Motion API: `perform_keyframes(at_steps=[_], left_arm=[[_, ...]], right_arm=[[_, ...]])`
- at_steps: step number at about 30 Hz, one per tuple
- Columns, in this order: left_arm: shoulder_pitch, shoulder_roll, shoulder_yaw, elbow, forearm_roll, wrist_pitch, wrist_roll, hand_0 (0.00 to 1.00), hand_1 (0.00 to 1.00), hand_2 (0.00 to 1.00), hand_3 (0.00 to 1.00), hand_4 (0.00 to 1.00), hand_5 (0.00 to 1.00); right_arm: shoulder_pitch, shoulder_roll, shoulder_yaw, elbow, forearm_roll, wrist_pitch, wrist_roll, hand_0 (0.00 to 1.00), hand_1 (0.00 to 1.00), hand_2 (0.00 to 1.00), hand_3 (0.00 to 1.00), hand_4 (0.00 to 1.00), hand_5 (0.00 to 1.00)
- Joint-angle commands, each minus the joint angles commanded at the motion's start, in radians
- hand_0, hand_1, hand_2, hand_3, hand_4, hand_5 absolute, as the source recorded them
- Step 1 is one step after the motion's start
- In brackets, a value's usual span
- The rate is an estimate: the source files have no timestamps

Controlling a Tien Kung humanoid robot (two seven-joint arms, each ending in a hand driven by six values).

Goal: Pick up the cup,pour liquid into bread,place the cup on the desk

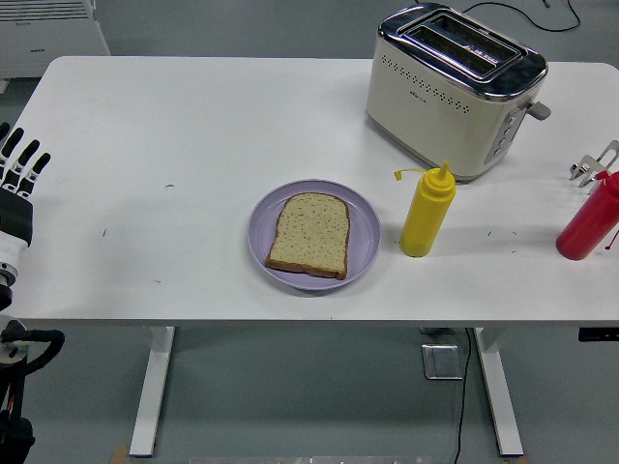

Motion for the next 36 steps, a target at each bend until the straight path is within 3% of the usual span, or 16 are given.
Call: perform_keyframes(at_steps=[10, 36], left_arm=[[0.007, 0.003, 0.003, 0.001, 0.0, 0.0, 0.0, 0.717, 0.76, 0.805, 0.71, 0.658, 0.998], [0.019, 0.011, 0.008, -0.01, -0.015, -0.002, 0.001, 0.716, 0.758, 0.804, 0.708, 0.662, 0.998]], right_arm=[[-0.012, 0.043, 0.009, -0.021, -0.02, 0.014, -0.001, 0.806, 0.747, 0.751, 0.776, 0.621, 0.579], [-0.007, 0.07, 0.009, -0.03, -0.033, 0.018, -0.006, 0.798, 0.74, 0.745, 0.769, 0.62, 0.594]])
